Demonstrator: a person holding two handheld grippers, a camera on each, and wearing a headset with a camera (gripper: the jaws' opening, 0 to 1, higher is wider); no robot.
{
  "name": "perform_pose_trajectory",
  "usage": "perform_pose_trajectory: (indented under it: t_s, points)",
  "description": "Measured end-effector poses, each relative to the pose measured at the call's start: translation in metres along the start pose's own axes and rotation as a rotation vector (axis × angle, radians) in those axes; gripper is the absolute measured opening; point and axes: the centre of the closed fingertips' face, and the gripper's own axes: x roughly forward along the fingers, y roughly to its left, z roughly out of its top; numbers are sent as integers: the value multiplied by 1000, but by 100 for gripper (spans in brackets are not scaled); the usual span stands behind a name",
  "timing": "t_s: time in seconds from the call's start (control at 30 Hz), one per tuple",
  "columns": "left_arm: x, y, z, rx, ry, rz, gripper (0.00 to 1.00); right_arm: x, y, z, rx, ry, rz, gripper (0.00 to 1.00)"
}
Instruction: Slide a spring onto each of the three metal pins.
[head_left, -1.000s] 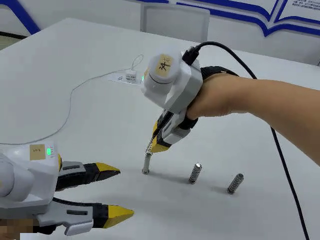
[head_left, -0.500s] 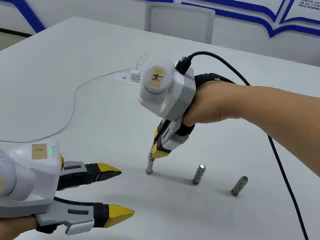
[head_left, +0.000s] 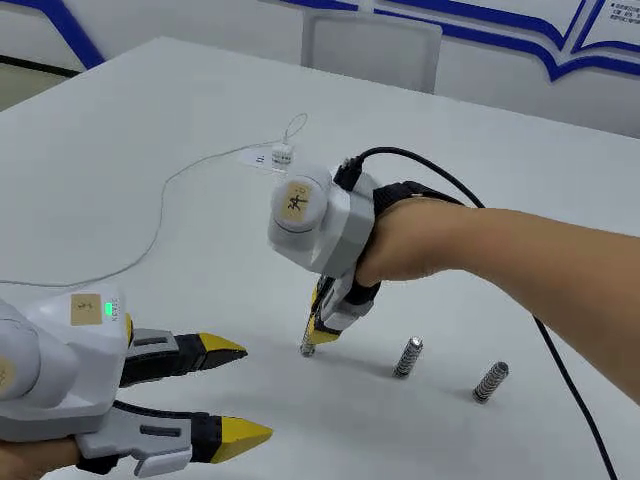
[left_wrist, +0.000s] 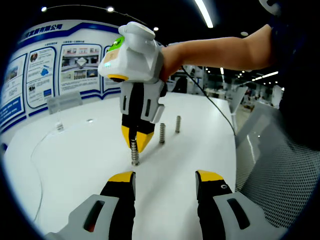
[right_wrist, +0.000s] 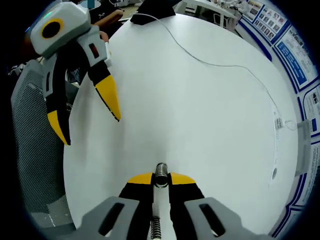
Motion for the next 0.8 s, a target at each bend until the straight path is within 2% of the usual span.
perform_pose_trajectory:
  t_s: [0.6, 0.8]
  points:
    - [0, 3, 0, -3, -4, -2, 50, 12, -2, -1, 22, 2, 2, 13]
    - [0, 6, 2, -4, -10, 2, 50, 12, -1, -1, 38, -18, -1, 17]
